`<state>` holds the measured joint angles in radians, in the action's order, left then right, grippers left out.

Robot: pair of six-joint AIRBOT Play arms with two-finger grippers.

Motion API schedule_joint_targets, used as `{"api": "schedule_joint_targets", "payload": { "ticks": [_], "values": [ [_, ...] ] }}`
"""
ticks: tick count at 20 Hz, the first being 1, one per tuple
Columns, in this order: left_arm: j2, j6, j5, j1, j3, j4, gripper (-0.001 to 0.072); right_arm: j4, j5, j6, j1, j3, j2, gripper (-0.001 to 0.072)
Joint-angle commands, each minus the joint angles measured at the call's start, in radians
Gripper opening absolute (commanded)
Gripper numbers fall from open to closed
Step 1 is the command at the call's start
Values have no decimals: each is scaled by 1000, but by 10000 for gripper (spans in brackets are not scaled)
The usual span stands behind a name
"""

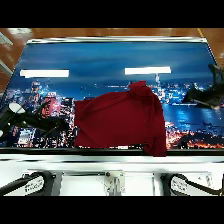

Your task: Fold the shirts.

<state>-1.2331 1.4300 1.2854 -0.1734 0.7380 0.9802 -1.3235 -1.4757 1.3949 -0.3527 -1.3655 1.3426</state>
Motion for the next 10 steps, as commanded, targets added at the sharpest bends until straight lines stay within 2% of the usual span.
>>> {"api": "schedule_joint_targets", "payload": {
  "ticks": [1,5,10],
  "values": [
    [18,-8,-140,35,-137,-40,660,111,-37,-8,-95,118,-11,680],
    [3,-4,-273,125,-144,-101,656,111,23,-10,-94,151,-11,679],
    [-78,-18,-280,154,-143,-159,656,97,60,-12,-94,151,-11,680]
  ]
}}
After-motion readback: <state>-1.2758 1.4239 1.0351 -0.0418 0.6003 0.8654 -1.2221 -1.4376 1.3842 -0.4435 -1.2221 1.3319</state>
